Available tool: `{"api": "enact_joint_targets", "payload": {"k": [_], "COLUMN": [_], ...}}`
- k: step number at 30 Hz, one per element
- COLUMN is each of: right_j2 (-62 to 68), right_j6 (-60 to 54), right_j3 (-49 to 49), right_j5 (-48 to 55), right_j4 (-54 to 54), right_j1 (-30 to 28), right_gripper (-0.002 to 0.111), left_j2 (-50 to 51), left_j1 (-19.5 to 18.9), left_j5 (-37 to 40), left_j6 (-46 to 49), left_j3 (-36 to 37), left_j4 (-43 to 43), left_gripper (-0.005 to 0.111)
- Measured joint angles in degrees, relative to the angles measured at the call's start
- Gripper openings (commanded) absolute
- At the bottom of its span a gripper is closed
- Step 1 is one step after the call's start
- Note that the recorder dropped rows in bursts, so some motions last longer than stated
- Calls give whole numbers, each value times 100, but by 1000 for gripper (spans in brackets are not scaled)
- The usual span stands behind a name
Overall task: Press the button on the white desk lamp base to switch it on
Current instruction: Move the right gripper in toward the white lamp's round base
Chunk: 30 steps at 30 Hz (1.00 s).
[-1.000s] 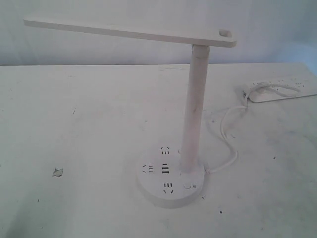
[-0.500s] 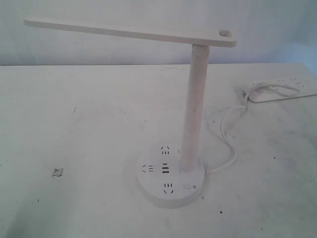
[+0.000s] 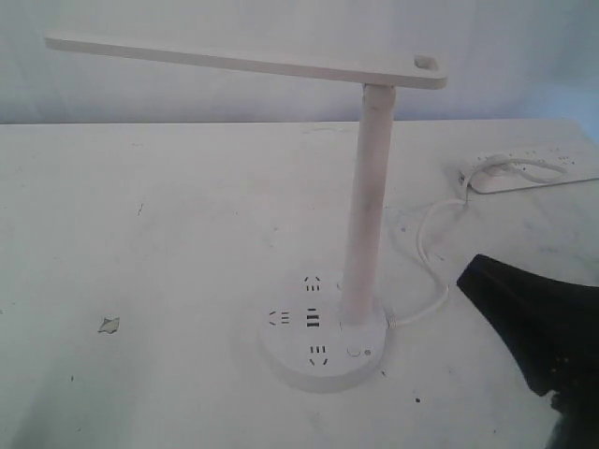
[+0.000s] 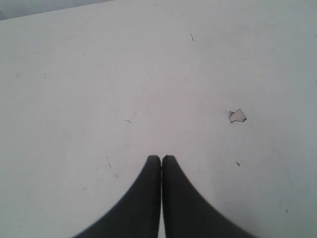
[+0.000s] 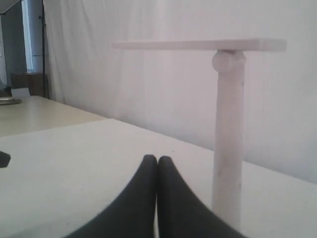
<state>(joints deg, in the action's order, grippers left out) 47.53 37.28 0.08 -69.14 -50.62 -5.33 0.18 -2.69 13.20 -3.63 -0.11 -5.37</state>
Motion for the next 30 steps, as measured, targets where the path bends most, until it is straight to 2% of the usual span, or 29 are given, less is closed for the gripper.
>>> {"api": "enact_joint_targets", "payload": {"k": [3,5,10,15,21,30], "right_j2": [438,720,2058,3341,4501,5459], "right_j6": [-184,-417,-1297,-1911,-2174,-2197], "right_j3": [-153,-319,-932,-1294,-1642,-2056], "right_j5": [0,0,-28,-38,-38,-26], "right_j4": [-88,-88,496,1212,2381,3398], "right_j1": [282,706,2262,3219,3925,4918], "right_gripper": [0,0,0,0,0,0], "left_j2": [0,0,0,0,0,0], "left_j1": [0,0,0,0,0,0], "left_j5": [0,0,0,0,0,0], "left_j6": [0,0,0,0,0,0], "left_j3": [0,0,0,0,0,0], "left_j4": [0,0,0,0,0,0], "left_gripper": [0,0,0,0,0,0]}}
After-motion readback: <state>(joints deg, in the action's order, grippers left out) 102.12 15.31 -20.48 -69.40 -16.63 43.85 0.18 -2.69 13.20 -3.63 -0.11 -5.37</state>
